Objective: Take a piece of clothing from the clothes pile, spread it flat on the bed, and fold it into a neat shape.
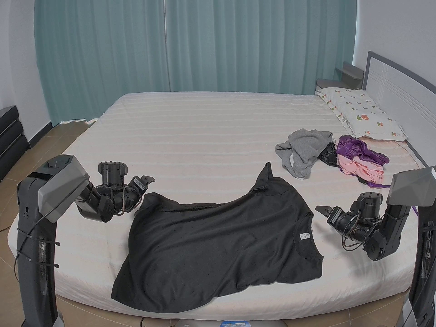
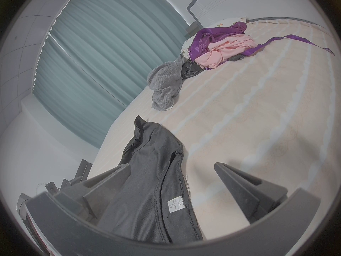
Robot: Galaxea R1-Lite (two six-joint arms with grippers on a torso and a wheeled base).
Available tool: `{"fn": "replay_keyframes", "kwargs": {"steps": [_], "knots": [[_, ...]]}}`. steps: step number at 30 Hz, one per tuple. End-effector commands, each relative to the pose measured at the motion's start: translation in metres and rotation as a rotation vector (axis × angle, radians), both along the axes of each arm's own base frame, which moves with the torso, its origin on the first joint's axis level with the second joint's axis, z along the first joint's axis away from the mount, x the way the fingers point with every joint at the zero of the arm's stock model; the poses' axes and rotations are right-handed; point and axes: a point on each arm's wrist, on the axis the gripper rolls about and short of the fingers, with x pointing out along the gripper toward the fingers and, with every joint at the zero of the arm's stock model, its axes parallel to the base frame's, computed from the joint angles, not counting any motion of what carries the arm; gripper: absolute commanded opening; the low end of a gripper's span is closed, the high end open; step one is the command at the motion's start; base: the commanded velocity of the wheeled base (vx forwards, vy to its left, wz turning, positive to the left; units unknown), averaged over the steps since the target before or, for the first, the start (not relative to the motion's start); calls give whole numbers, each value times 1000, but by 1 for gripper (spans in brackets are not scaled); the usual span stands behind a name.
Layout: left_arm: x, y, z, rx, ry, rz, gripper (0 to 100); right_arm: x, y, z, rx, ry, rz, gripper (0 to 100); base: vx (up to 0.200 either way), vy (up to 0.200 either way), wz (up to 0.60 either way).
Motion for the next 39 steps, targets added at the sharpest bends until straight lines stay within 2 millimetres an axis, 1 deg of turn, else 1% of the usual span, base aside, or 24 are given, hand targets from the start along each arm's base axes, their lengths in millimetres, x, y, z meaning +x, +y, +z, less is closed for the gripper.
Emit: {"fn": "replay_keyframes", "kwargs": {"steps": [1,3,11,13,17,22,28,30,31,39], "knots": [[4,0,-18,34,20,2,100,-1,0,-5,-1,14,1,100,0,0,0],[6,-1,-22,63,21,12,100,-1,0,-5,-5,13,3,100,0,0,0],[6,-3,-25,74,23,3,100,-1,0,-5,-5,14,3,100,0,0,0],[7,-3,-30,92,27,-8,100,-1,0,-5,-5,14,3,100,0,0,0],[10,-9,-34,107,21,-20,100,-1,0,-5,-5,14,3,100,0,0,0],[15,-11,-40,122,18,-5,100,-1,0,-6,-6,16,3,100,0,0,0],[16,-17,-50,168,22,-33,100,0,2,-8,-6,19,8,100,0,0,0],[16,-19,-50,174,22,-30,100,0,2,-8,-6,19,9,100,0,0,0],[16,-20,-50,173,20,-33,0,0,2,-8,-6,19,9,100,0,0,0],[22,-20,-51,183,5,-10,0,0,2,-7,-6,17,9,100,0,0,0]]}}
